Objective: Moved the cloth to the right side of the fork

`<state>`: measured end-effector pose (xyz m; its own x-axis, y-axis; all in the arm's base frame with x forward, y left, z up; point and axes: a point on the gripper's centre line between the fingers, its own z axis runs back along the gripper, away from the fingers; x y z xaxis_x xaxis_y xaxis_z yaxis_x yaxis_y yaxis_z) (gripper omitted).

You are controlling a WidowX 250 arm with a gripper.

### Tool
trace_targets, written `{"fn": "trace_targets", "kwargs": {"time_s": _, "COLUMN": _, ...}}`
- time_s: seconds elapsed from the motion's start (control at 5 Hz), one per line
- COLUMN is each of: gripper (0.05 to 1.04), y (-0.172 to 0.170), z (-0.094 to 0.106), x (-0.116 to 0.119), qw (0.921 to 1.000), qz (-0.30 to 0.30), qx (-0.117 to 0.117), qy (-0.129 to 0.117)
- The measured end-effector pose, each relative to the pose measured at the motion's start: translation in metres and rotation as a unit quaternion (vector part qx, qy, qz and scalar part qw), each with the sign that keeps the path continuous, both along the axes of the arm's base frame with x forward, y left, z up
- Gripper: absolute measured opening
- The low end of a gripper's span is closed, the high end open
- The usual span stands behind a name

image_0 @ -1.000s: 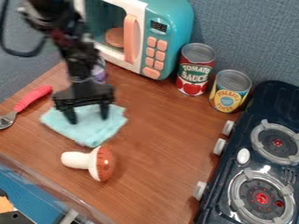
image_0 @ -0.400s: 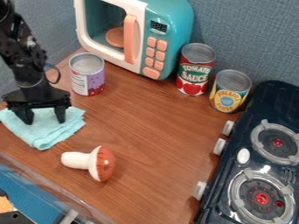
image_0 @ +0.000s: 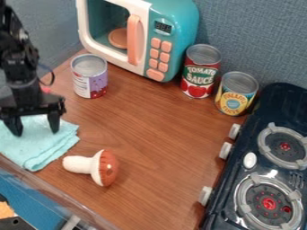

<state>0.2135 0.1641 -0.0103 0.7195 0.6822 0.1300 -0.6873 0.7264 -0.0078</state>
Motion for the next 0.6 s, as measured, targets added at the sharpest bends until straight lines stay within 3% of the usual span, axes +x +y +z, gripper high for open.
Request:
{"fn": "trace_targets", "kwargs": {"time_s": 0.4, "gripper": 1.001, "y": -0.013, "z": 0.045, "x": 0.014, "qw": 0.9986, "qz": -0.026, "qx": -0.009, "qy": -0.046}}
{"fn": "trace_targets", "kwargs": {"time_s": 0.6, "gripper": 1.001, "y": -0.013, "z": 0.045, "x": 0.014, "qw": 0.9986, "qz": -0.028, "qx": -0.007, "qy": -0.045}}
